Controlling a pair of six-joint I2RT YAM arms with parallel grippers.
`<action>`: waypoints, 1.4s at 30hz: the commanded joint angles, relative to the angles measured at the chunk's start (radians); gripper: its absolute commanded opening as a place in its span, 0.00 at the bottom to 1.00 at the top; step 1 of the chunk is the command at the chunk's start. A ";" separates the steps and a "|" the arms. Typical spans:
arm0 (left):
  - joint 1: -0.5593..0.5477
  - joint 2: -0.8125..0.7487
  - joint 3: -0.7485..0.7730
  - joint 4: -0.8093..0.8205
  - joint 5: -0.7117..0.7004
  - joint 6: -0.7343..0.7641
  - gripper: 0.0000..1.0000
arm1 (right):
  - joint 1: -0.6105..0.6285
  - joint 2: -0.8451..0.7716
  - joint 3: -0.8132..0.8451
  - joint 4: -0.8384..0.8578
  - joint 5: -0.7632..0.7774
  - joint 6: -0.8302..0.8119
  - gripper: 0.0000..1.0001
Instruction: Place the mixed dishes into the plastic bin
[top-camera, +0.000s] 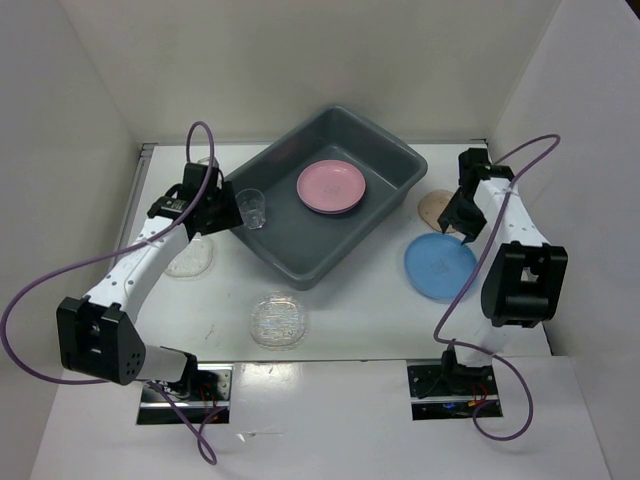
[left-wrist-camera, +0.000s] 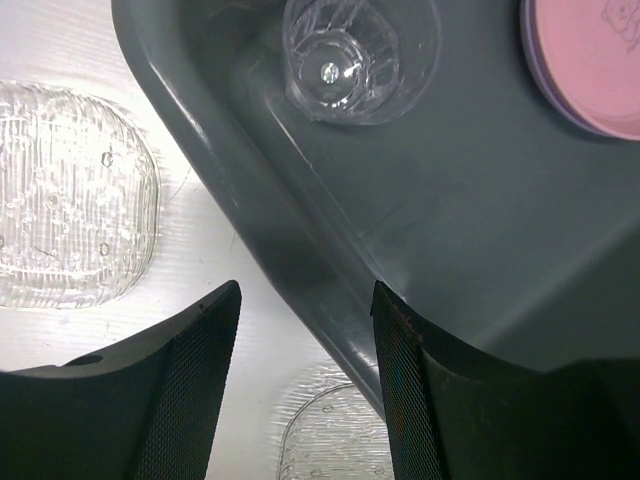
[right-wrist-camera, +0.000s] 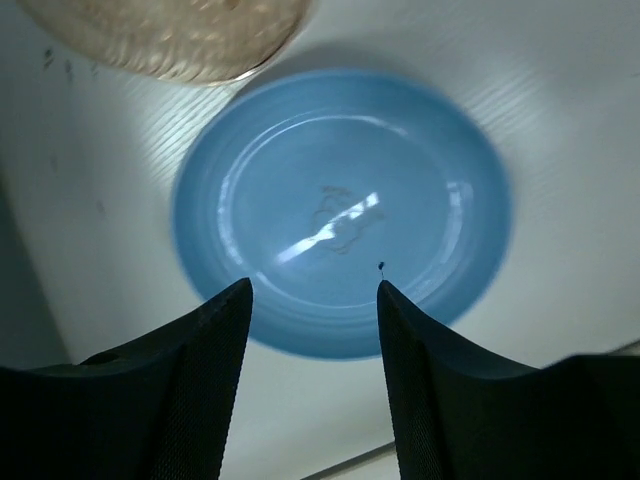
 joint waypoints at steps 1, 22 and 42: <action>0.003 -0.037 -0.012 0.029 0.018 -0.005 0.63 | 0.058 -0.039 -0.046 0.122 -0.162 0.053 0.58; 0.003 -0.047 -0.021 0.029 0.018 -0.005 0.63 | 0.170 0.110 -0.144 0.318 -0.242 0.144 0.42; 0.003 -0.047 -0.030 0.038 0.018 -0.005 0.63 | 0.188 0.193 -0.163 0.306 -0.127 0.135 0.35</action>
